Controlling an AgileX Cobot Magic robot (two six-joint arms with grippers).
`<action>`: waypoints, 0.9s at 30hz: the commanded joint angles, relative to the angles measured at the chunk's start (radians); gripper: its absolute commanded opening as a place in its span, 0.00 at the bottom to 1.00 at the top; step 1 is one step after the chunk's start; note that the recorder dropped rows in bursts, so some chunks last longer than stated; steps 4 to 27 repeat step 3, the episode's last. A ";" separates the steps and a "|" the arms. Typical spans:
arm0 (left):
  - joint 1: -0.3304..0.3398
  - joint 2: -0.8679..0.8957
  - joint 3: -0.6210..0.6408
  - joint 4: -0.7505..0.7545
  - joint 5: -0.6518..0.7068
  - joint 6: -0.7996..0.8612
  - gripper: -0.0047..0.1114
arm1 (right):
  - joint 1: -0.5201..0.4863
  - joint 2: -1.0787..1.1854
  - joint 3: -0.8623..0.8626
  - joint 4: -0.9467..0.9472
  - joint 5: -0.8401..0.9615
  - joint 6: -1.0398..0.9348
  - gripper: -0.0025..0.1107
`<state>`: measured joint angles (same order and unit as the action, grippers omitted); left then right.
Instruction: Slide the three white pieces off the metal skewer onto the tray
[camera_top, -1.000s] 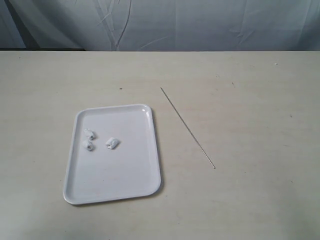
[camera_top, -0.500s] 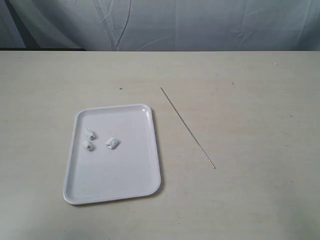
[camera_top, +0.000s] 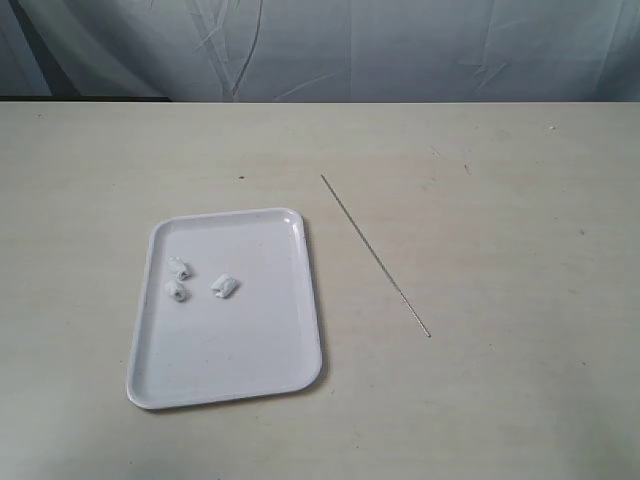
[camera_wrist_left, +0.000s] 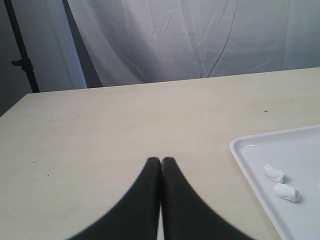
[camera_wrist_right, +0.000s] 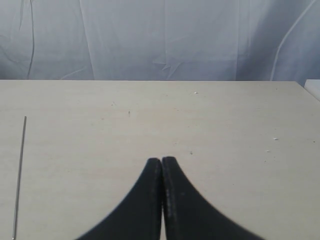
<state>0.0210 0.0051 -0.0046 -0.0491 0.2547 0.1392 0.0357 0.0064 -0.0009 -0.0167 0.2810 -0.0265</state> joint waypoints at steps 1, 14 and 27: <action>0.006 -0.005 0.005 0.002 -0.008 -0.003 0.04 | 0.004 -0.006 0.001 0.000 -0.010 0.001 0.02; 0.006 -0.005 0.005 0.002 -0.008 -0.003 0.04 | 0.004 -0.006 0.001 0.000 -0.010 0.001 0.02; 0.006 -0.005 0.005 0.002 -0.008 -0.003 0.04 | 0.004 -0.006 0.001 0.000 -0.010 0.001 0.02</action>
